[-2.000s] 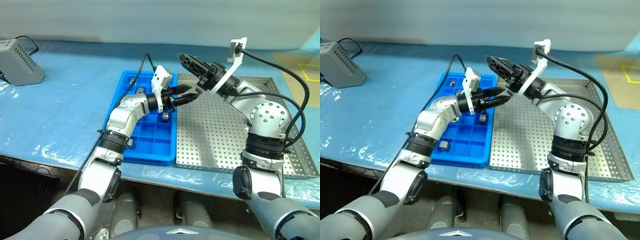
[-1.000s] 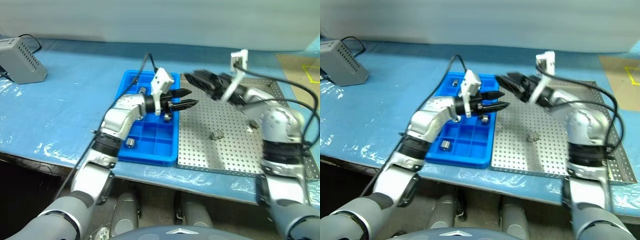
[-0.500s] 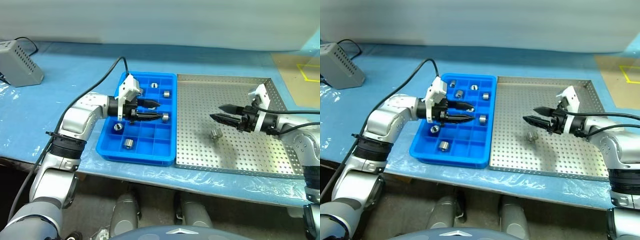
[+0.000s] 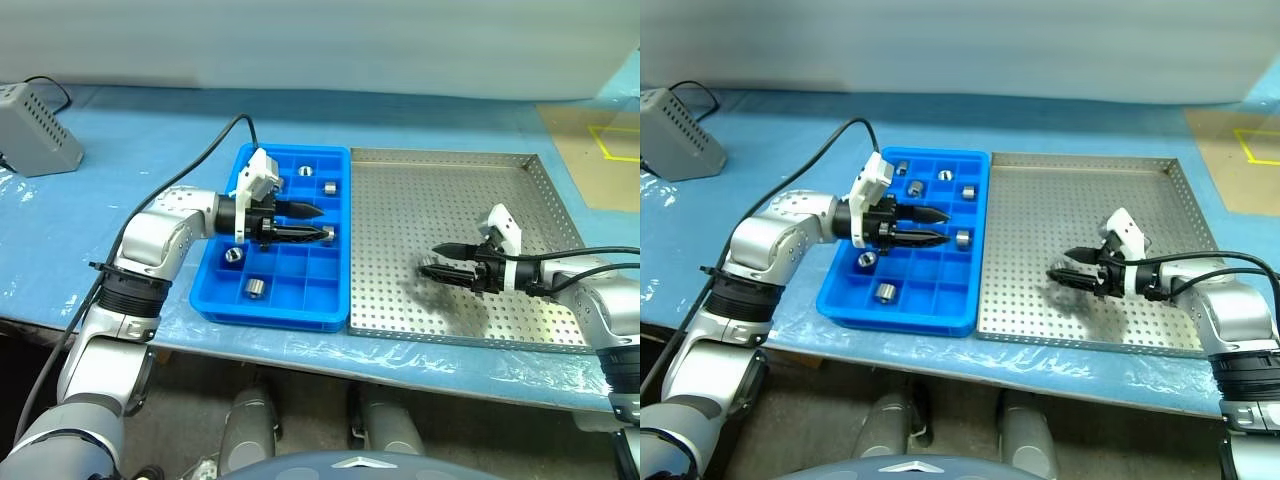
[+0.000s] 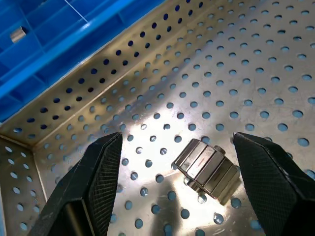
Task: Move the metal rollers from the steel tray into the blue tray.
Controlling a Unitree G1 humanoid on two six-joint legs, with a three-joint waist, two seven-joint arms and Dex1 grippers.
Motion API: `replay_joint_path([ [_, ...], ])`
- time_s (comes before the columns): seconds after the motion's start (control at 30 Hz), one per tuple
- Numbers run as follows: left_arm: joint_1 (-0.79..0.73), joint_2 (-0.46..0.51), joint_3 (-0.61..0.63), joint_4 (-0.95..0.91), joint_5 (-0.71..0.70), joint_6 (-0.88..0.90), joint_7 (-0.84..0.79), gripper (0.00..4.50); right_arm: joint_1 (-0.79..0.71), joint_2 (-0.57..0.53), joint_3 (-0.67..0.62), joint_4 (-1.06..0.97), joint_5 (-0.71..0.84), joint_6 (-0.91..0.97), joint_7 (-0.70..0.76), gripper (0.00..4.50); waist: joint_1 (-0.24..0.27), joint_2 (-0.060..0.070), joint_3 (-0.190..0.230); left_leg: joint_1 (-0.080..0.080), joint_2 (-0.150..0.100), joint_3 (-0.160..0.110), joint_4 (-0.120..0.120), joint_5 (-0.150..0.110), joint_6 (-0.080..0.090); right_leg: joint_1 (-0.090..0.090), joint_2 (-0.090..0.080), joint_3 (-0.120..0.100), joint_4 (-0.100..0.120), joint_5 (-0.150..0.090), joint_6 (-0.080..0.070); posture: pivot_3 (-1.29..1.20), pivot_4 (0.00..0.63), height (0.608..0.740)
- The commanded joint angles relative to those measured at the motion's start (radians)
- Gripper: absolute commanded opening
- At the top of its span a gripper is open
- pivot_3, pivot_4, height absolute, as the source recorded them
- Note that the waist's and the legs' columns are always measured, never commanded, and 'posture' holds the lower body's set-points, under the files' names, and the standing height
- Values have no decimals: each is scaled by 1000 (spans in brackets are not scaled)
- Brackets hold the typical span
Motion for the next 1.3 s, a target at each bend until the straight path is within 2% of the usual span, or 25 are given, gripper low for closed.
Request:
replay_joint_path([
  [0.03, -13, 0, 5, -30, 2, -14, 7, 2471, 8, 19, 41, 29, -76, -81, -17, 3669, -1, 0, 0, 0, 0, 0, 0, 0, 0, 0, 0, 0, 0, 0, 0, -319, 150, 740],
  [0.27, -15, 2, 2, -34, 4, -13, 10, 2471, 13, 56, 93, 89, -180, -182, -42, 3669, -6, 0, 0, 2, 0, 0, 2, -1, 1, 2, 0, 0, 0, 0, 0, -318, 150, 740],
  [0.37, -9, 3, 4, -41, 5, -16, 18, 2471, 17, 73, 83, 97, -182, -190, -47, 3087, -7, 0, 0, 4, 0, 0, 3, -2, 0, 5, 0, 0, 0, 0, 0, -320, 150, 740],
  [0.47, 15, 20, 10, -48, 7, -22, 15, 2471, 17, 86, 87, 85, -187, -181, -56, 2079, -7, -1, -1, 6, 0, 0, 3, -3, -1, 7, 0, 0, 0, 0, 0, -349, 150, 740],
  [0.53, 32, 39, 9, -47, 13, -30, 5, 2471, 19, 89, 79, 67, -173, -177, -40, 2079, -11, 0, -1, 7, 0, 0, 3, -3, -1, 7, 0, 0, 0, 0, 0, -362, 150, 740],
  [0.57, 36, 47, 10, -44, 15, -34, 2, 2471, 21, 88, 73, 56, -164, -169, -35, 1589, -11, 0, -1, 7, 0, 0, 3, -3, -1, 7, 0, 0, 0, 0, 0, -362, 150, 740],
  [0.67, 37, 54, 11, -38, 17, -40, -2, 2471, 13, 90, 67, 61, -176, -166, -52, 800, -11, 0, -1, 6, 1, 0, 2, -1, 1, 7, 1, 0, 0, 0, 0, -371, 150, 740],
  [0.7, 35, 54, 10, -36, 17, -42, -2, 2471, 11, 92, 65, 64, -172, -169, -44, 709, -11, 0, -1, 6, 1, 0, 2, -1, 1, 7, 1, 0, 0, 0, 0, -373, 150, 740],
  [0.93, 28, 41, -2, -26, 27, -53, -2, 2471, -17, 101, 56, 48, -173, -158, -57, 670, -12, 0, -1, 6, 1, 0, 3, -2, 1, 7, 1, 0, 0, 0, 0, -372, 150, 740],
  [1.13, 3, 42, 15, -3, 35, -61, 16, 2471, -102, 104, 50, 4, -156, -128, -50, 670, -12, 0, -1, 4, 1, 0, 3, -1, 1, 4, 1, 0, 1, 0, 0, -345, 150, 740],
  [1.3, 34, 100, 43, -35, 34, -47, 20, 2471, -166, 125, 46, -97, -108, -77, -52, 670, -11, 0, -1, 2, 1, 0, 2, -1, 2, 2, 1, 0, 1, 0, 0, -305, 150, 740],
])
